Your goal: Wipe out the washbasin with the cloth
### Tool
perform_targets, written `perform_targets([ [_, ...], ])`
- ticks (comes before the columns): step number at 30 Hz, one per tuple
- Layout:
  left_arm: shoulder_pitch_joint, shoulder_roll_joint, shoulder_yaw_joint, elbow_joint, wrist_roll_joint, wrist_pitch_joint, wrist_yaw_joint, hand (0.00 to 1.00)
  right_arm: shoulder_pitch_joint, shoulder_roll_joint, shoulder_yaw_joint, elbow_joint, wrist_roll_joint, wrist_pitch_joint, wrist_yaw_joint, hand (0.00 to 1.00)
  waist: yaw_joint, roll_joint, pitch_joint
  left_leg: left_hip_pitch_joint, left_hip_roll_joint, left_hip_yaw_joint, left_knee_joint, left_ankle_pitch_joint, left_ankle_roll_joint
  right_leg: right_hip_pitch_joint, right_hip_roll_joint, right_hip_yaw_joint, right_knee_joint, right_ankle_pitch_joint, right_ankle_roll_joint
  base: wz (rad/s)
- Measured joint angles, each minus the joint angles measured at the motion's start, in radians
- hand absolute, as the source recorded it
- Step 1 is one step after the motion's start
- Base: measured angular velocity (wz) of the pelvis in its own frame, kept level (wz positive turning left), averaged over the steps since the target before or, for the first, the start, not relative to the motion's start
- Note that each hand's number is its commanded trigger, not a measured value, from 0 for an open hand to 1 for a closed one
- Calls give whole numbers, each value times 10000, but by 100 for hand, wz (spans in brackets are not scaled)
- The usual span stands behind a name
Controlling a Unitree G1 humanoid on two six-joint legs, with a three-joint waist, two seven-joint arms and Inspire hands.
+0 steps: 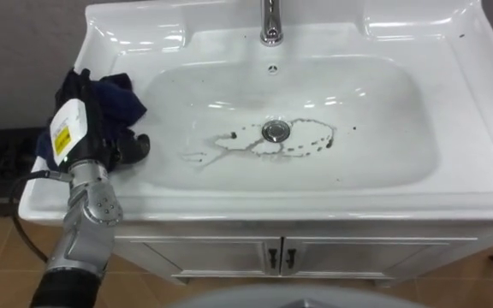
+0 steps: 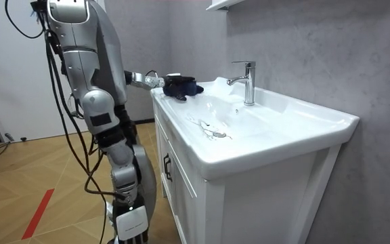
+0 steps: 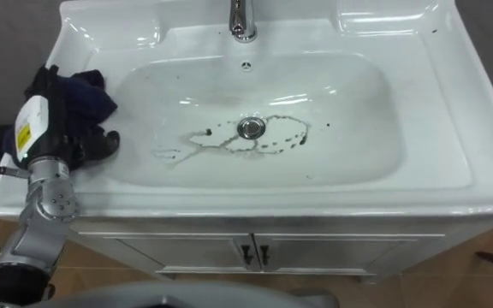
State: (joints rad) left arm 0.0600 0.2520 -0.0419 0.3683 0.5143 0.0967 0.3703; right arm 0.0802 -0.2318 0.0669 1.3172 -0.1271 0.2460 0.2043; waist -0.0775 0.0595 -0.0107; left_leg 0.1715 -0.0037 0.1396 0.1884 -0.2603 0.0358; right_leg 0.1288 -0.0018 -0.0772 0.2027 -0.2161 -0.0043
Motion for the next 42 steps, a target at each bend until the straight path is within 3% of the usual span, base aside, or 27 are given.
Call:
perform_targets([
  [6, -156, -18, 9, 444, 491, -47, -68, 100, -19, -1, -2, -18, -141, 353, 50, 0, 48, -14, 0, 313, 53, 196, -150, 34, -60, 160, 61, 99, -5, -30, -45, -8],
  [10, -292, -23, 458, 591, 492, -45, -32, 100, -19, -5, -1, -70, -299, 620, -11, 0, 56, -16, -3, 331, 72, 209, -165, 57, -95, 160, 78, 91, 4, -31, -77, 0],
  [14, -304, -25, 839, 686, 485, -45, -30, 100, -24, -5, -6, -102, -521, 656, -51, 0, 56, -15, -3, 356, 64, 209, -183, 61, -99, 163, 74, 98, 4, -37, -85, 0],
  [23, -724, -79, 988, 1379, 375, -45, -35, 100, -115, -11, -5, -342, -791, 834, 69, 0, 78, 1, -24, 499, 68, 222, -202, 63, -101, 270, 66, 107, 26, -68, -100, -1],
  [29, -762, -53, 988, 1390, -166, -46, -95, 100, -315, -13, 2, -331, -746, 785, 23, 0, 93, 18, -63, 483, 64, 187, -186, 63, -102, 280, 53, 63, 9, -68, -99, 1],
  [36, -779, -42, 1116, 1188, -526, -72, -544, 100, -313, -12, -12, -317, -750, 365, 96, 0, 59, 0, -90, 432, 45, 15, -185, 65, -102, 320, 27, -103, -20, -67, -100, 8],
  [42, -385, -55, 1220, 107, -976, -131, -1103, 100, -291, -12, -38, -274, -746, 19, 221, 0, 50, -102, -84, 289, 38, -178, -108, 70, -103, 316, 24, -213, -141, -65, -103, 9],
])
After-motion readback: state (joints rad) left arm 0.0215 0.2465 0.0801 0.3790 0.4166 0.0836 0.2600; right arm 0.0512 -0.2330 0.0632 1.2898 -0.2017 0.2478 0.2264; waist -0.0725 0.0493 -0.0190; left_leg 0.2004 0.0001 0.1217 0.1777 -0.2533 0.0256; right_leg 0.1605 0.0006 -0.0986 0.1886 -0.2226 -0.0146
